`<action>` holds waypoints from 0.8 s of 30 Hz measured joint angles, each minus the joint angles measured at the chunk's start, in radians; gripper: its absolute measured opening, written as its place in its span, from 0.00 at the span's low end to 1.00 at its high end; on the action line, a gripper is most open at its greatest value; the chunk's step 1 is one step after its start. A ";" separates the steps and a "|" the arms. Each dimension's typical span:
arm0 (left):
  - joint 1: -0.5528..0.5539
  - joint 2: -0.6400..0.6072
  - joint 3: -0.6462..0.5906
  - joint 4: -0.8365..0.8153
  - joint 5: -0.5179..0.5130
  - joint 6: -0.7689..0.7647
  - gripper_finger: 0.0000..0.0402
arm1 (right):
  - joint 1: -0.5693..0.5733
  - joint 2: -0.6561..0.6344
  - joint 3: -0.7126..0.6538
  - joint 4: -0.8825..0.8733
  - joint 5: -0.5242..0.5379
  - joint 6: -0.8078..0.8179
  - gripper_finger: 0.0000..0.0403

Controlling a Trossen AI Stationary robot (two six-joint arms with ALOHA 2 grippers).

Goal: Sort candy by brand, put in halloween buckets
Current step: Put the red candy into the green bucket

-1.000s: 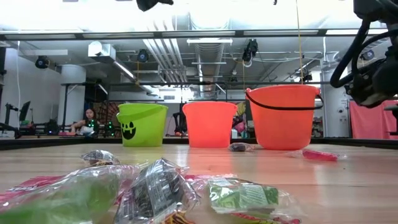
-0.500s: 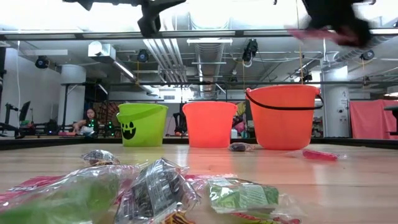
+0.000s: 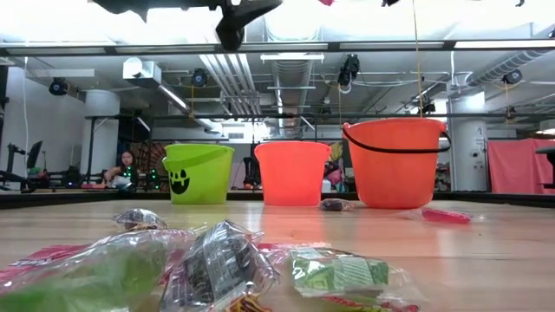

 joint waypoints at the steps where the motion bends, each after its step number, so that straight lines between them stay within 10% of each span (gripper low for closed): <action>1: 0.005 0.008 0.005 -0.006 -0.001 0.002 0.65 | -0.002 0.022 0.026 -0.003 -0.001 -0.011 0.05; 18: 0.014 0.083 0.038 -0.029 -0.031 0.000 0.65 | -0.047 0.204 0.282 -0.229 -0.108 -0.010 0.05; 24: 0.015 0.083 0.070 -0.040 -0.079 0.009 0.49 | -0.050 0.234 0.280 -0.220 -0.159 0.011 0.05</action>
